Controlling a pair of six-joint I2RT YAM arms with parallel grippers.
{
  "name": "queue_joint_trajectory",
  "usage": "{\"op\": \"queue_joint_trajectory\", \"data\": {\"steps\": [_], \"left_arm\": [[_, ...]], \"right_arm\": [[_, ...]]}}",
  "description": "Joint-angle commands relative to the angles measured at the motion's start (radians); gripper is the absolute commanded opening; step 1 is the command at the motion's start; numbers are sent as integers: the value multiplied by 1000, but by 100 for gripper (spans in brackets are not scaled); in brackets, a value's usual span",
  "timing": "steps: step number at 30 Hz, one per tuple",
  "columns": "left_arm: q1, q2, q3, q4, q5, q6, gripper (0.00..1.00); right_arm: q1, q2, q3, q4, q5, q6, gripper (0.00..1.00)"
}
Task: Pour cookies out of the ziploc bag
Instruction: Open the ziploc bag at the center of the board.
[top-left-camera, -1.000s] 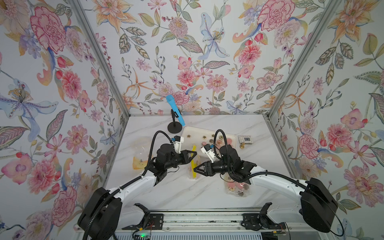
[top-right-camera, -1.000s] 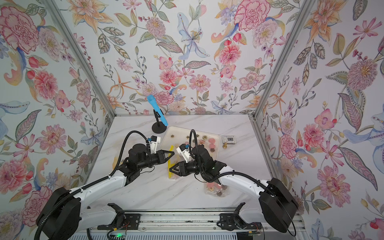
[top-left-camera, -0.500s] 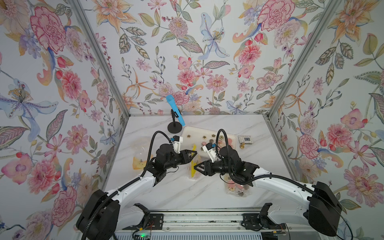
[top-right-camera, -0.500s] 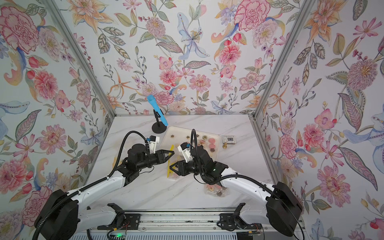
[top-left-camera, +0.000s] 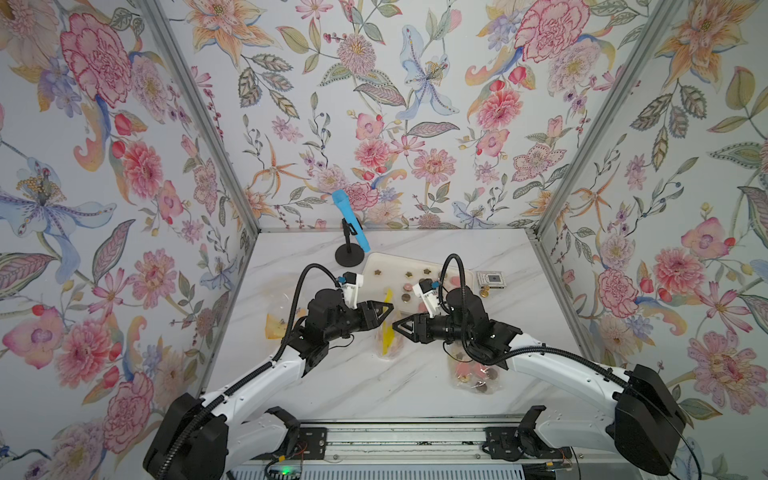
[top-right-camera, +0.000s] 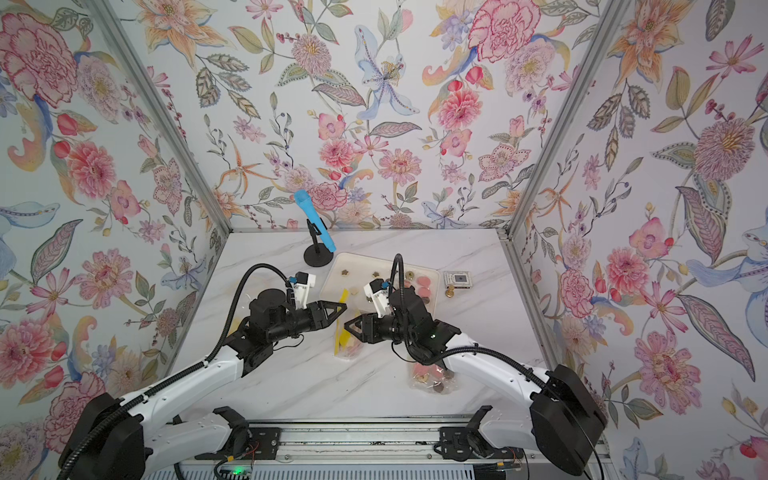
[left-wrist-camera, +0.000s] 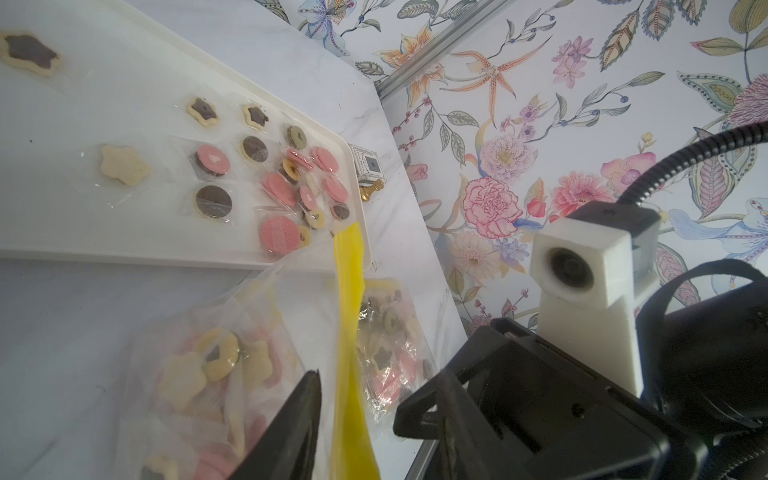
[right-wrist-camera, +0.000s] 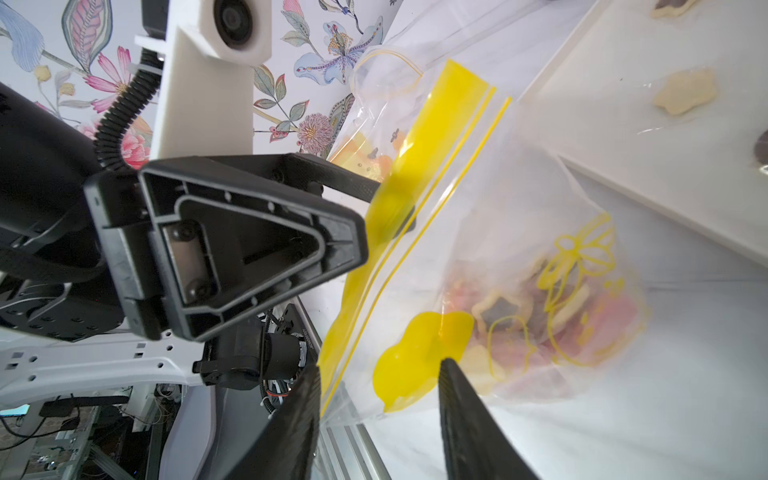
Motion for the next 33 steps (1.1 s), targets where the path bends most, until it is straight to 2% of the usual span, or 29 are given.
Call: {"op": "queue_joint_trajectory", "data": {"steps": [1, 7, 21, 33], "left_arm": [[12, -37, 28, -69, 9, 32, 48], [27, -86, -4, -87, 30, 32, 31], [43, -72, -43, -54, 73, 24, 32], [46, -62, -55, -22, 81, 14, 25]], "right_arm": [[0, 25, 6, 45, -23, 25, 46], [3, 54, 19, 77, -36, 49, 42], [3, 99, 38, 144, -57, 83, 39], [4, 140, 56, 166, -77, 91, 32]]}}
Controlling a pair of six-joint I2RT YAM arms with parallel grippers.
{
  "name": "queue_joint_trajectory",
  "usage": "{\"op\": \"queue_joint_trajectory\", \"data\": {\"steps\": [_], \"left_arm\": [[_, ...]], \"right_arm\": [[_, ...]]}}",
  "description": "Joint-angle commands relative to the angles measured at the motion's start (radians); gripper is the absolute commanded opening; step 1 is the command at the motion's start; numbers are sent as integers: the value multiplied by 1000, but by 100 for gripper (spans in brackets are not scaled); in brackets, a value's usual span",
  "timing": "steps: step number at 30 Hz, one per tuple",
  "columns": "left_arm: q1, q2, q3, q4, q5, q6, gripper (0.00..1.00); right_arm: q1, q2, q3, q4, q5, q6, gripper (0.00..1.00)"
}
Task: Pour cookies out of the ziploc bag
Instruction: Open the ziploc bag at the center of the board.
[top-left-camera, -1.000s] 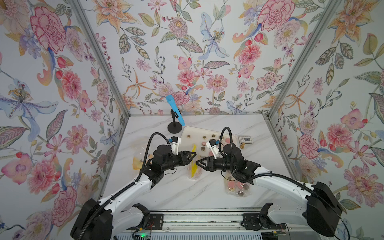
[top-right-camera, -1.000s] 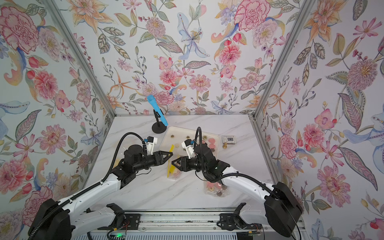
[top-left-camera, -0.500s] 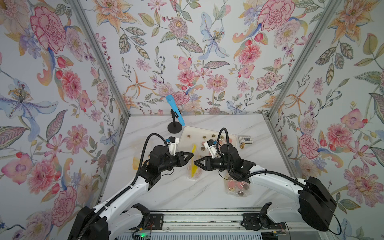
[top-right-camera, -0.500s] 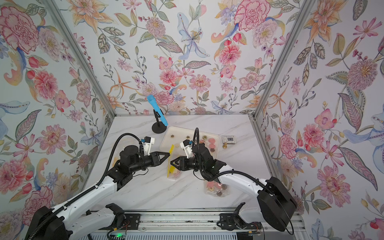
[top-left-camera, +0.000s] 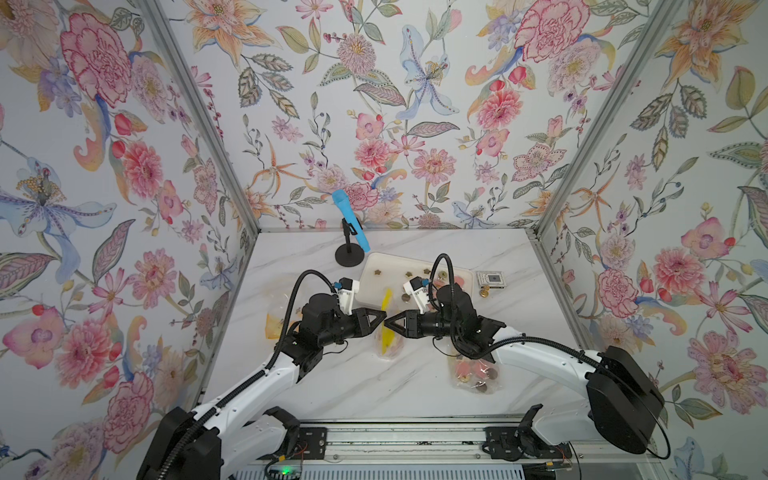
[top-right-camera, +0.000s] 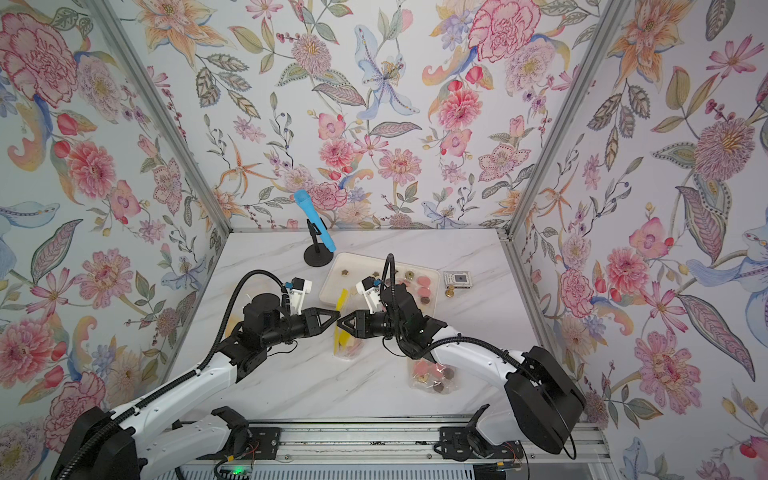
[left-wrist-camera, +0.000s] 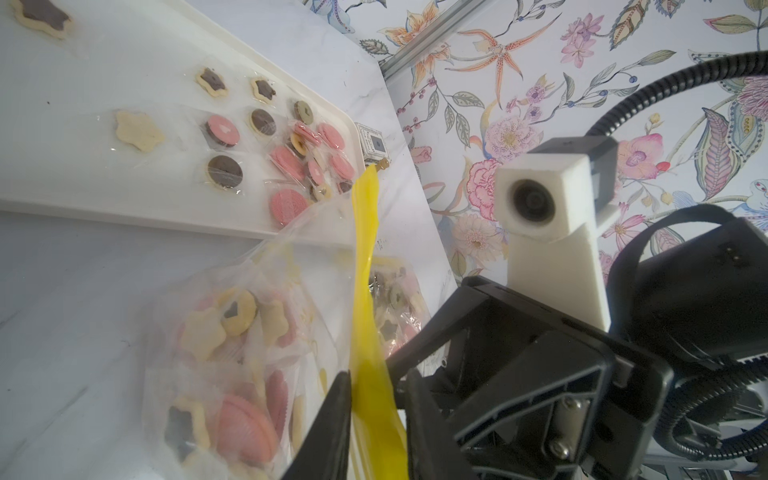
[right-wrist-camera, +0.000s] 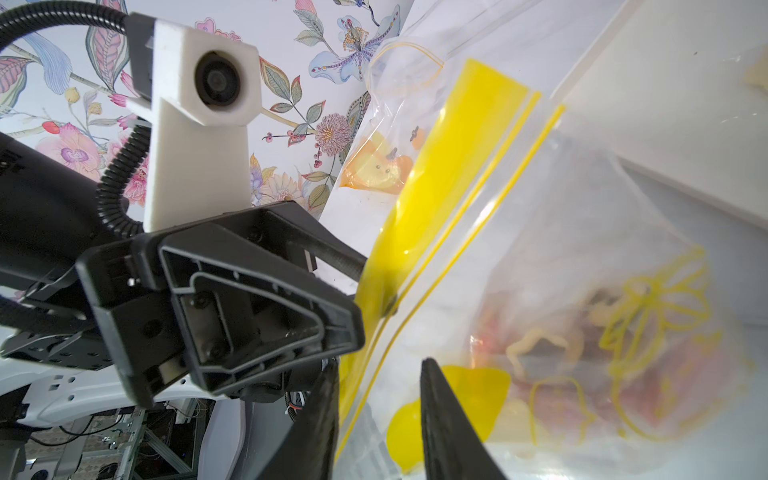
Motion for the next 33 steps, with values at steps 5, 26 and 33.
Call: {"op": "queue_joint_trajectory", "data": {"steps": [5, 26, 33], "left_arm": [[14, 1, -11, 32, 28, -7, 21], [15, -8, -22, 44, 22, -16, 29], [17, -25, -27, 44, 28, -20, 35]], "right_arm": [[4, 12, 26, 30, -11, 13, 30], [1, 3, 21, 19, 0, 7, 28], [-7, -25, 2, 16, 8, 10, 29]]}}
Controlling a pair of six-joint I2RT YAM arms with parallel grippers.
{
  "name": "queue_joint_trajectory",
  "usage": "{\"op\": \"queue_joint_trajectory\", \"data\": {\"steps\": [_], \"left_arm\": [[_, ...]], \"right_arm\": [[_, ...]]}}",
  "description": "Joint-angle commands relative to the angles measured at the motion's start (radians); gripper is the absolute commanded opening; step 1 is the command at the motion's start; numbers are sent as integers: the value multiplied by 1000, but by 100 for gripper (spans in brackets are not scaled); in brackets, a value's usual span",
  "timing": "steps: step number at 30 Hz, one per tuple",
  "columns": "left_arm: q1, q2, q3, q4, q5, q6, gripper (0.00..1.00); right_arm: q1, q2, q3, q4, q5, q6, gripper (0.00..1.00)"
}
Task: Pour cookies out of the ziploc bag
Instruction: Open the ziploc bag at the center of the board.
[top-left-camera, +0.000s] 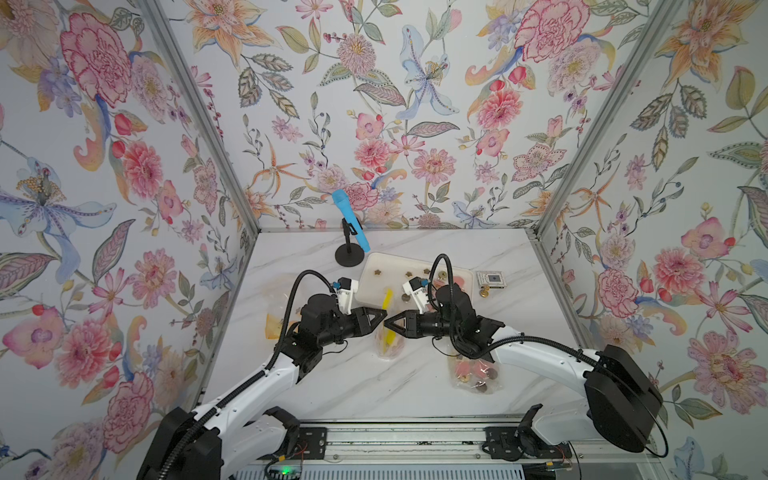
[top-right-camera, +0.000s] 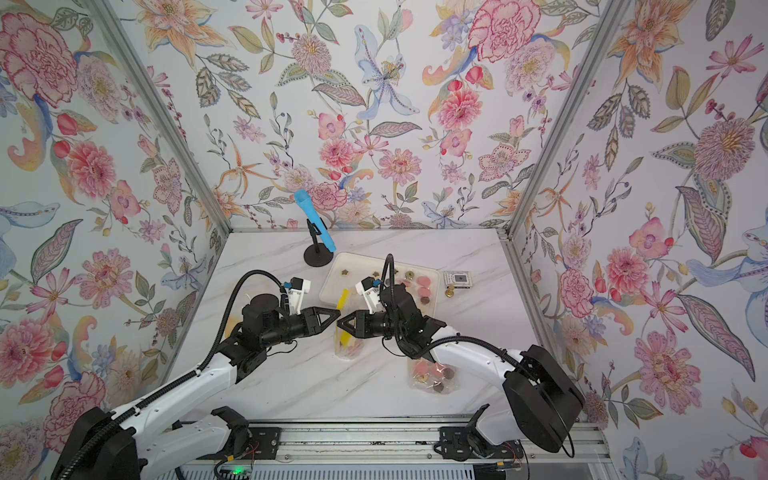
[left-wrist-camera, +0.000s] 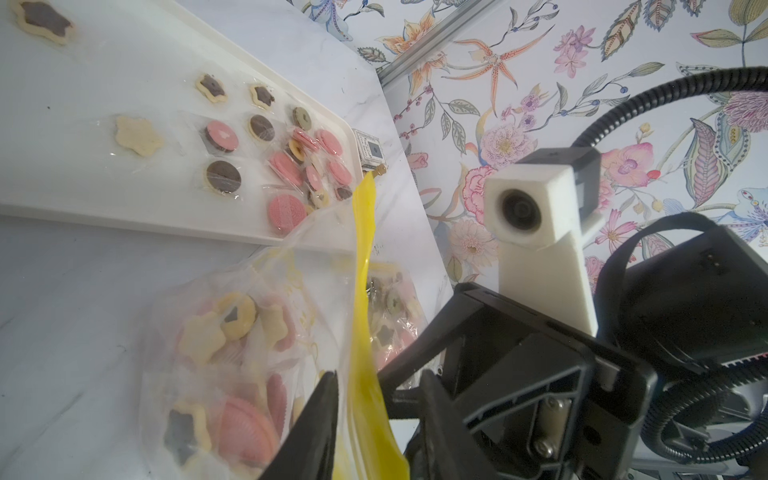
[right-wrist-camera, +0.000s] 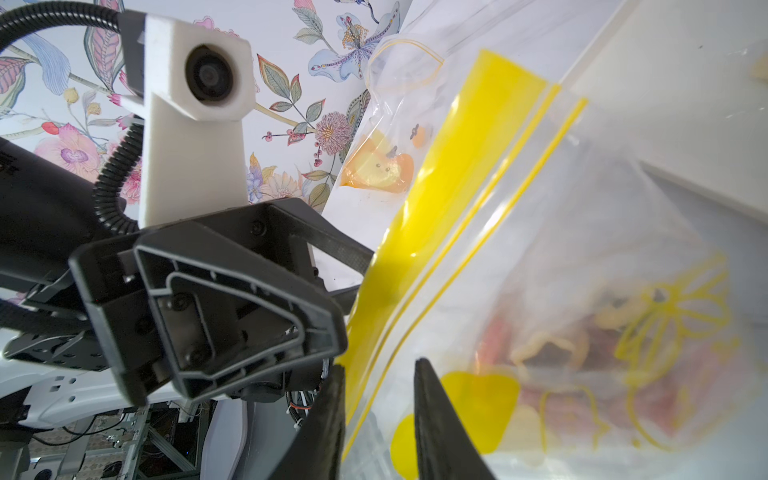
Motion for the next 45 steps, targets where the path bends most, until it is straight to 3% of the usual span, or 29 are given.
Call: {"op": "queue_joint_trajectory", "data": {"steps": [1, 7, 18, 45], "left_arm": [[11, -26, -18, 14, 27, -1, 35], [13, -42, -34, 10, 26, -4, 26], [12, -25, -44, 32, 34, -15, 19], [13, -30, -41, 24, 24, -14, 18]], "right_arm": [[-10, -36, -2, 12, 13, 5, 29], [-15, -49, -6, 10, 12, 7, 30], [-3, -56, -11, -7, 1, -7, 33], [36, -54, -28, -49, 23, -45, 30]]}}
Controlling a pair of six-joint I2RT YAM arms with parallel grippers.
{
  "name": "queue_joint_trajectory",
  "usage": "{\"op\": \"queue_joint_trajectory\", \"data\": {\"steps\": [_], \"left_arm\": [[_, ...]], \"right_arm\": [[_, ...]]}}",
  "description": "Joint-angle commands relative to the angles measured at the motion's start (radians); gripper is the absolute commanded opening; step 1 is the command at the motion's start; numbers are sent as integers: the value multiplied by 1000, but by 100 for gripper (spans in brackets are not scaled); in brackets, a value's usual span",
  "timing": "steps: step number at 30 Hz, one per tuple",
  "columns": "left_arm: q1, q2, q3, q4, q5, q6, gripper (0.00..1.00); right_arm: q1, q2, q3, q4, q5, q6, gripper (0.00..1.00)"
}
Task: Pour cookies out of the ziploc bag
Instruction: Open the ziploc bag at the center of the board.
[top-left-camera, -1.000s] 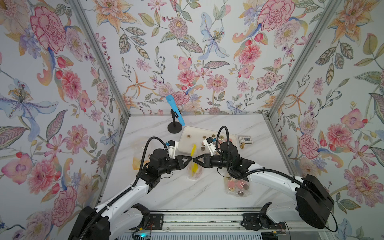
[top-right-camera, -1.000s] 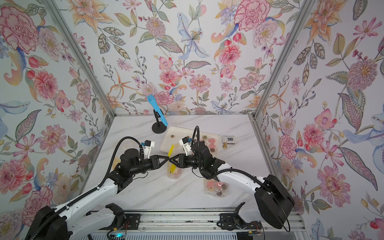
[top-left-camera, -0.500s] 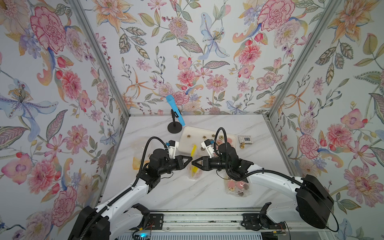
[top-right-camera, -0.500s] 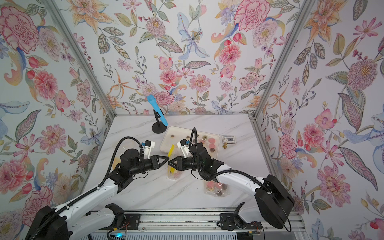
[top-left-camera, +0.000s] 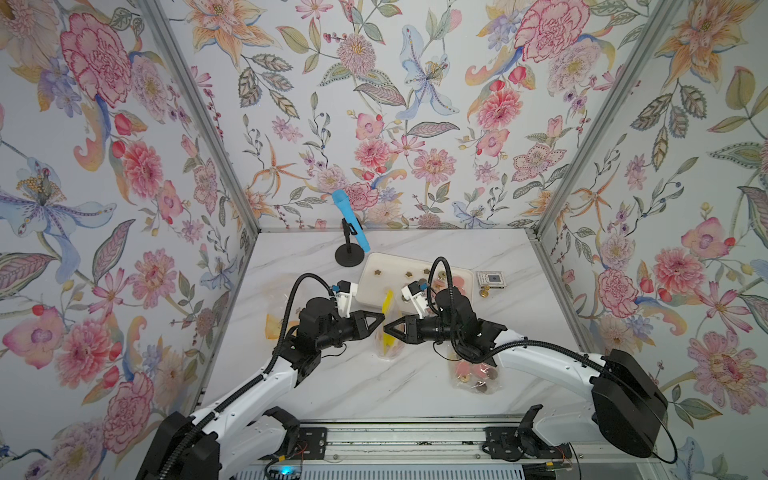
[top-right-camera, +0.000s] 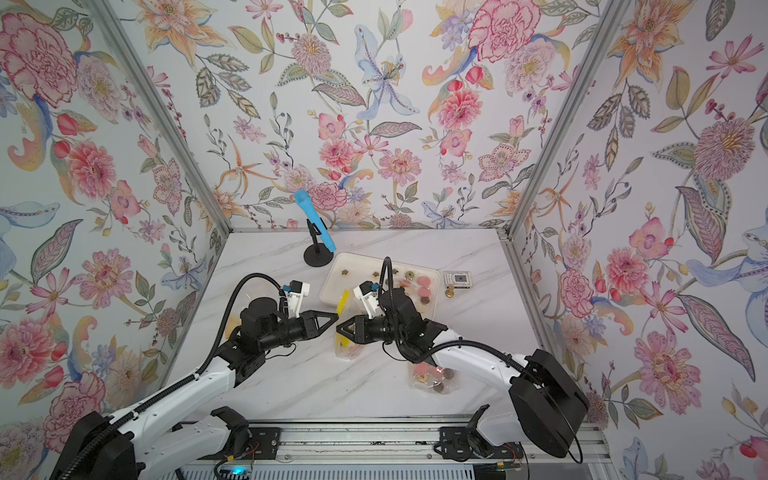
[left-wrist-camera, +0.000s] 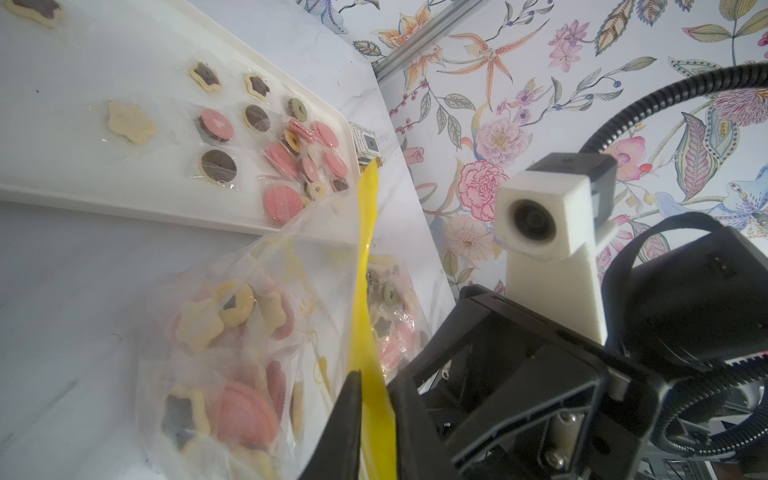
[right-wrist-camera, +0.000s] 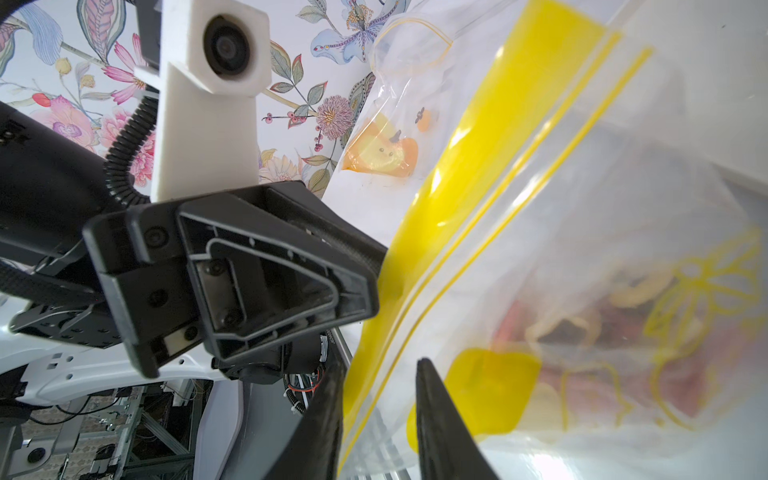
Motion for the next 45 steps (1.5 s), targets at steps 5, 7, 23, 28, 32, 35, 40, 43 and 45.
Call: {"op": "queue_joint_trajectory", "data": {"steps": [5, 7, 23, 28, 32, 35, 40, 43, 45], "left_arm": [[12, -4, -11, 13, 8, -7, 18], [12, -6, -13, 13, 7, -6, 18], [15, -17, -12, -6, 2, 8, 22], [15, -9, -11, -8, 2, 9, 22], [15, -10, -11, -11, -1, 11, 19], [15, -9, -11, -15, -3, 11, 18], [15, -9, -7, -16, -3, 11, 14], [14, -9, -5, -17, -5, 11, 14], [15, -10, -5, -16, -5, 11, 14]], "right_arm": [[6, -22, -17, -10, 14, -18, 29], [6, -23, -19, -10, 14, -18, 29], [-17, -59, -33, -12, 26, -17, 26], [-23, -54, -37, -8, 30, -13, 26], [-23, -47, -30, -1, 25, -11, 26], [-22, -42, -28, 11, 16, -9, 27], [-21, -37, -18, 16, 19, -7, 33], [-17, -30, -9, 22, 19, -5, 34], [-14, -19, 2, 22, 19, -5, 34]]}}
